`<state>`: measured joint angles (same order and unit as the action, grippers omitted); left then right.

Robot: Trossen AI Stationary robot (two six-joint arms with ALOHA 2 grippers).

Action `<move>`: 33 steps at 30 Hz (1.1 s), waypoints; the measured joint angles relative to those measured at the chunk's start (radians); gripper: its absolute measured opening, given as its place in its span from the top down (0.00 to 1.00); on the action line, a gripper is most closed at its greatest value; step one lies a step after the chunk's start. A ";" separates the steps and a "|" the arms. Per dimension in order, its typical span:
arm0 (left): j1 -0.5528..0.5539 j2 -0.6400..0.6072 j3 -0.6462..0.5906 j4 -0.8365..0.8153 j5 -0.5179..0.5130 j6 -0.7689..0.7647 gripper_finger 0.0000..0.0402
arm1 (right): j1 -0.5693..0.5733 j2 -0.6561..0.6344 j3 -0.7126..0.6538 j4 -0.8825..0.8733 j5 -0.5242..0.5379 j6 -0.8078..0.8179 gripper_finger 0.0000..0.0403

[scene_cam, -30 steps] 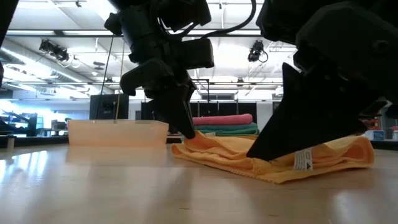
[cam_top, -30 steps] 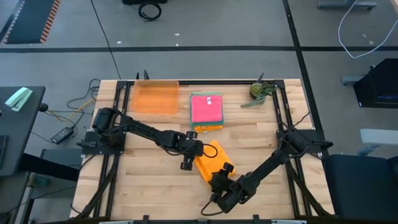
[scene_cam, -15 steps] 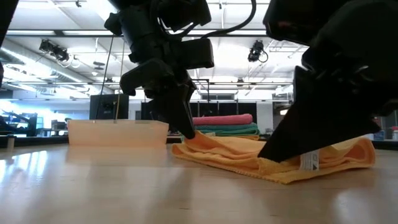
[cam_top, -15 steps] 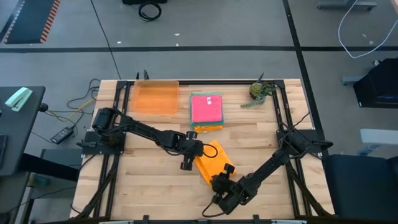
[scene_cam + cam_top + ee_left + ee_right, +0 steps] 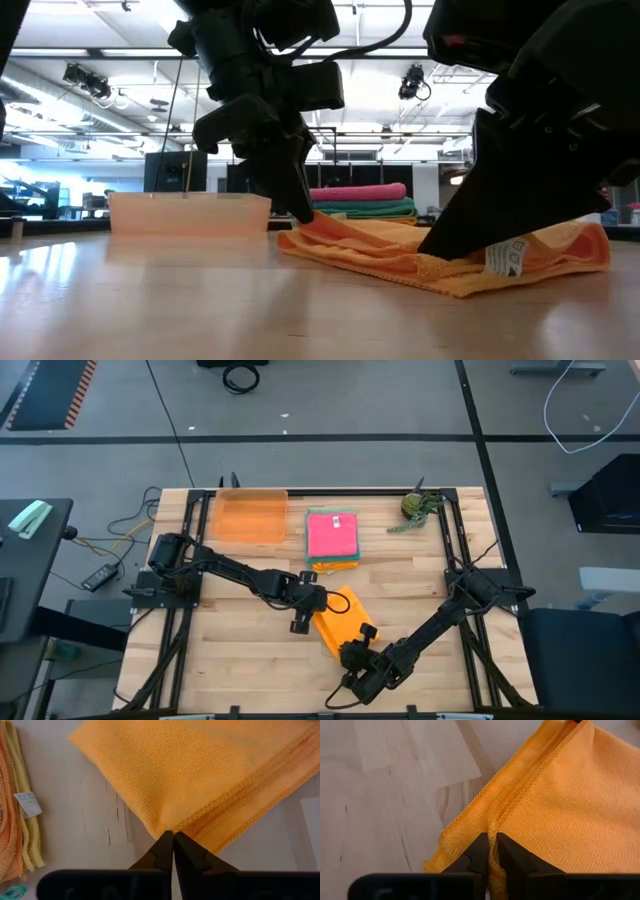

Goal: Fold microfiber towels
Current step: Fold the orange towel

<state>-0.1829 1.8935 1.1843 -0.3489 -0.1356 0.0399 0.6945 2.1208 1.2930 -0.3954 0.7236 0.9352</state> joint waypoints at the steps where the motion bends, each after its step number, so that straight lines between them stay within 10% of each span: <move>1: 0.000 0.000 0.000 0.000 0.000 0.000 0.96 | 0.000 0.000 0.000 0.000 -0.003 0.000 0.89; 33: 0.001 0.000 0.000 0.000 -0.001 0.000 0.99 | -0.019 -0.016 -0.001 -0.005 -0.080 -0.023 0.61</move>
<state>-0.1822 1.8935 1.1843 -0.3491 -0.1368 0.0399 0.6754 2.1053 1.2922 -0.4001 0.6433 0.9123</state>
